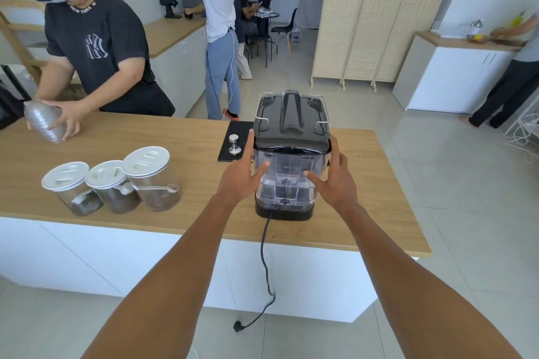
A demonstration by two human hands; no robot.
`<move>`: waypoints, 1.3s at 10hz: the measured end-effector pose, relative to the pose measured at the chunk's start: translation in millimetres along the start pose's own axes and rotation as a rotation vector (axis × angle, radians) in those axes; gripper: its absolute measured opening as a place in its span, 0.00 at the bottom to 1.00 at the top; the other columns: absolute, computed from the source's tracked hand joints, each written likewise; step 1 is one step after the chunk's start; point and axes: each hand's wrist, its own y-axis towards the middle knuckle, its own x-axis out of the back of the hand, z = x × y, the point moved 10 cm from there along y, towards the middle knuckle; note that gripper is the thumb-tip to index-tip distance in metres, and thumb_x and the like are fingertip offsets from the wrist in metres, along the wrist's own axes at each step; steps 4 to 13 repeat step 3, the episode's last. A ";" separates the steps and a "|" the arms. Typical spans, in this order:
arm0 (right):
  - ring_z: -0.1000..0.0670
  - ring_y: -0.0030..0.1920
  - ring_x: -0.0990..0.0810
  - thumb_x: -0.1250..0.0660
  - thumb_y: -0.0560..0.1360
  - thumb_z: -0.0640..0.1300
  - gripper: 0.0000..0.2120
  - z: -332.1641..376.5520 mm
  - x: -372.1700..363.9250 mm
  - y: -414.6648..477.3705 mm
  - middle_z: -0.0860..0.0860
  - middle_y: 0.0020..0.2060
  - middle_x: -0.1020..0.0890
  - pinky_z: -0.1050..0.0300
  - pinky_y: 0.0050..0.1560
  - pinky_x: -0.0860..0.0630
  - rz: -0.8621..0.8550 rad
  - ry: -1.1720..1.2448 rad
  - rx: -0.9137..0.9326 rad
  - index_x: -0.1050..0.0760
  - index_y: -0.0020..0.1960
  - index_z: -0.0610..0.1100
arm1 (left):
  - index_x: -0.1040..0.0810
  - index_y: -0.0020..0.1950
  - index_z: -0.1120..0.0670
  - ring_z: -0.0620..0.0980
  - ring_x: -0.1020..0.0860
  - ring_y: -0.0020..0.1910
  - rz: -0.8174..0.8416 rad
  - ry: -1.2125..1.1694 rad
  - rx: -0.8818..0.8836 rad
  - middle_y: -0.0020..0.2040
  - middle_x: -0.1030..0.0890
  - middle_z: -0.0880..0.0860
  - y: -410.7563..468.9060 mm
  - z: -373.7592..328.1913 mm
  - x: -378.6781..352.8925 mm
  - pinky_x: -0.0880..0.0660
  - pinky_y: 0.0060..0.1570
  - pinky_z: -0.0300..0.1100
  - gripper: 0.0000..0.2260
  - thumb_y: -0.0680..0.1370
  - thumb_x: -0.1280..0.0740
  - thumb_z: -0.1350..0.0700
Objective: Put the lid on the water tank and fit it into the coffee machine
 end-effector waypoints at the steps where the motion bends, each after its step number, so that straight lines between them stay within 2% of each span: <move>1: 0.40 0.58 0.18 0.33 0.75 0.65 0.50 -5.5 -0.7 -2.4 0.43 0.79 0.41 0.43 0.49 0.18 0.012 -0.019 -0.013 0.60 0.83 0.50 | 0.66 0.82 0.44 0.54 0.17 0.38 0.016 0.106 0.073 0.47 0.20 0.53 -10.9 7.5 0.9 0.19 0.43 0.51 0.39 0.82 0.43 0.36; 2: 0.40 0.72 0.29 0.35 0.77 0.64 0.45 -19.9 -3.5 -11.2 0.44 0.79 0.40 0.39 0.61 0.22 -0.030 0.002 -0.038 0.55 0.83 0.49 | 0.59 0.84 0.50 0.60 0.19 0.60 0.065 0.213 0.146 0.74 0.28 0.62 -24.6 27.7 -7.3 0.22 0.55 0.56 0.36 0.84 0.44 0.41; 3: 0.39 0.78 0.39 0.36 0.77 0.65 0.43 -36.6 -16.6 -25.8 0.41 0.79 0.39 0.36 0.69 0.28 -0.022 -0.053 -0.036 0.52 0.82 0.47 | 0.58 0.84 0.52 0.66 0.33 0.76 0.212 0.208 0.216 0.83 0.47 0.64 -46.3 50.3 -27.5 0.31 0.69 0.62 0.35 0.84 0.45 0.41; 13: 0.39 0.78 0.39 0.36 0.77 0.65 0.43 -36.6 -16.6 -25.8 0.41 0.79 0.39 0.36 0.69 0.28 -0.022 -0.053 -0.036 0.52 0.82 0.47 | 0.58 0.84 0.52 0.66 0.33 0.76 0.212 0.208 0.216 0.83 0.47 0.64 -46.3 50.3 -27.5 0.31 0.69 0.62 0.35 0.84 0.45 0.41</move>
